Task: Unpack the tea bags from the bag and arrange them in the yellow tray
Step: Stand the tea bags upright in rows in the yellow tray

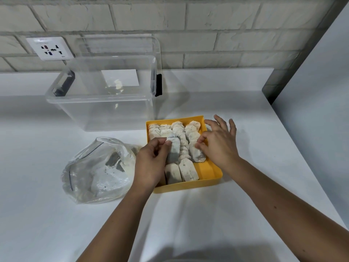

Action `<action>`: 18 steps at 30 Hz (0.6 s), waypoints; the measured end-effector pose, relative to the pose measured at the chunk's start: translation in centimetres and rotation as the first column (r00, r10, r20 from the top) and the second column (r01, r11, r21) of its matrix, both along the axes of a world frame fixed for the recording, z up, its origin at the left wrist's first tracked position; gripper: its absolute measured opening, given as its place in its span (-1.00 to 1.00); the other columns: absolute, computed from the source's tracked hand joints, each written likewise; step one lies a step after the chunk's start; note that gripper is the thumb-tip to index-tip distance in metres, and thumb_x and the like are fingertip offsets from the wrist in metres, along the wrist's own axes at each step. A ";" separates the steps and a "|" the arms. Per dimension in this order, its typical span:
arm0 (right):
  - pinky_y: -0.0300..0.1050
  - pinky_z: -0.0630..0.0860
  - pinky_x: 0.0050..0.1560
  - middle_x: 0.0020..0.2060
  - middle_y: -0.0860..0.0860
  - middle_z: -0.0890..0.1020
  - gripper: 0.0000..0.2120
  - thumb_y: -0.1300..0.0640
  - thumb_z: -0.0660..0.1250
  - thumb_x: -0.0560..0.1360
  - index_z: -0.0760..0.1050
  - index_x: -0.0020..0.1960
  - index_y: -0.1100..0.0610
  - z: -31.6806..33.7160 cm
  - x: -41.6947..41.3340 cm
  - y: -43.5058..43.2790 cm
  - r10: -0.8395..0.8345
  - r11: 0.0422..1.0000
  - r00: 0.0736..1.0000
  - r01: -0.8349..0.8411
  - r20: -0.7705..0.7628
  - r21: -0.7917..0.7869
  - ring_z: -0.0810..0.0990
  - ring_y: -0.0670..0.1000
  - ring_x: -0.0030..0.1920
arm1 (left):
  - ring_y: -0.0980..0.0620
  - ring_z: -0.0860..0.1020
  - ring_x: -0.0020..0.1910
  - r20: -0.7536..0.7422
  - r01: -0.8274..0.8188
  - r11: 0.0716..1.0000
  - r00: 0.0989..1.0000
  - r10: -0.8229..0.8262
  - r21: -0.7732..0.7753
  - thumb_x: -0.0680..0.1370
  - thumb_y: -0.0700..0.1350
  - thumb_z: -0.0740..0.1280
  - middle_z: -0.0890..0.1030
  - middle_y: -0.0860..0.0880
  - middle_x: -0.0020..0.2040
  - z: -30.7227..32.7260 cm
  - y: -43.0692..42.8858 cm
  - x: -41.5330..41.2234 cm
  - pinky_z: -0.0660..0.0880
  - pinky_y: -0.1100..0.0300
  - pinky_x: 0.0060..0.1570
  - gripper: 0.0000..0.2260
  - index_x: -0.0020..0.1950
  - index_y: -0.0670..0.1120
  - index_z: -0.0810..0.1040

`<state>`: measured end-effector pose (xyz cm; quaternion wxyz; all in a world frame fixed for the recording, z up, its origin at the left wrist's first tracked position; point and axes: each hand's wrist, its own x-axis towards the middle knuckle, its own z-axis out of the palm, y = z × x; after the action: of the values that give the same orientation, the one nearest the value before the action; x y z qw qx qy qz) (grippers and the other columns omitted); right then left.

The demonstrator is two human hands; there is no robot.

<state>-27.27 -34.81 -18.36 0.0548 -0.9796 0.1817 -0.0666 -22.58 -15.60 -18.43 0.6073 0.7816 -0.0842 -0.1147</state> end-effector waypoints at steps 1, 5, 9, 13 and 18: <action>0.21 -0.18 0.48 0.46 -0.04 0.34 -0.79 -0.20 0.35 0.47 0.65 -0.08 -0.10 -0.1 0.1 -0.1 0.001 1.000 1.000 -0.001 0.005 -0.001 0.04 0.05 0.55 | 0.21 0.65 -0.10 -0.002 -0.003 1.000 1.000 0.003 -0.003 0.60 0.01 0.36 0.71 0.13 -0.12 0.1 0.0 0.0 0.59 0.16 0.04 -0.87 0.06 0.02 0.67; 0.23 -0.16 0.48 0.44 -0.06 0.36 -0.78 -0.20 0.39 0.43 0.61 0.02 -0.14 0.1 -0.1 -0.2 0.014 0.996 0.996 -0.022 0.093 0.087 0.09 0.05 0.54 | 0.17 0.67 -0.09 -0.049 -0.009 0.999 0.999 0.007 -0.043 0.57 -0.01 0.40 0.72 0.11 -0.15 0.2 -0.2 0.1 0.62 0.08 0.06 -0.89 0.02 0.00 0.69; 0.16 0.43 0.17 -0.05 -0.17 0.63 -0.78 -0.20 0.42 0.38 0.62 -0.05 -0.12 2.0 -1.0 1.3 -0.003 0.885 0.877 -0.222 0.481 0.410 0.57 -0.05 0.06 | -0.06 0.71 -0.07 -0.145 0.003 0.987 0.989 -0.027 -0.160 0.54 -0.06 0.45 0.74 -0.03 -0.15 0.6 -0.3 0.1 0.66 -0.01 -0.06 -0.93 -0.04 -0.03 0.70; 0.04 0.51 0.05 -0.23 -0.18 0.63 -0.74 -0.19 0.46 0.36 0.62 -0.04 -0.09 3.3 -1.5 2.7 0.091 0.814 0.883 -0.332 0.460 0.477 0.58 -0.14 -0.18 | 0.06 0.70 -0.22 -0.204 0.035 0.966 0.975 -0.089 -0.255 0.52 -0.15 0.46 0.73 -0.01 -0.24 1.2 -0.9 -0.4 0.60 0.23 -0.28 -0.98 -0.11 -0.04 0.67; -0.41 0.43 -0.18 -0.29 -0.18 0.65 -0.91 0.07 0.54 0.37 0.65 -0.16 -0.03 4.9 -2.0 1.8 0.115 0.759 0.939 -0.294 0.325 0.581 0.57 -0.21 -0.25 | 0.00 0.69 -0.22 -0.219 0.044 0.958 0.970 -0.109 -0.282 0.47 -0.15 0.50 0.72 -0.06 -0.25 1.2 -1.1 -0.5 0.61 0.20 -0.27 -0.94 -0.14 -0.09 0.64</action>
<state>-29.27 -33.05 -13.43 0.4052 -0.9019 0.0751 -0.1292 -23.03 -16.69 -17.21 0.7107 0.6670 -0.0581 -0.2157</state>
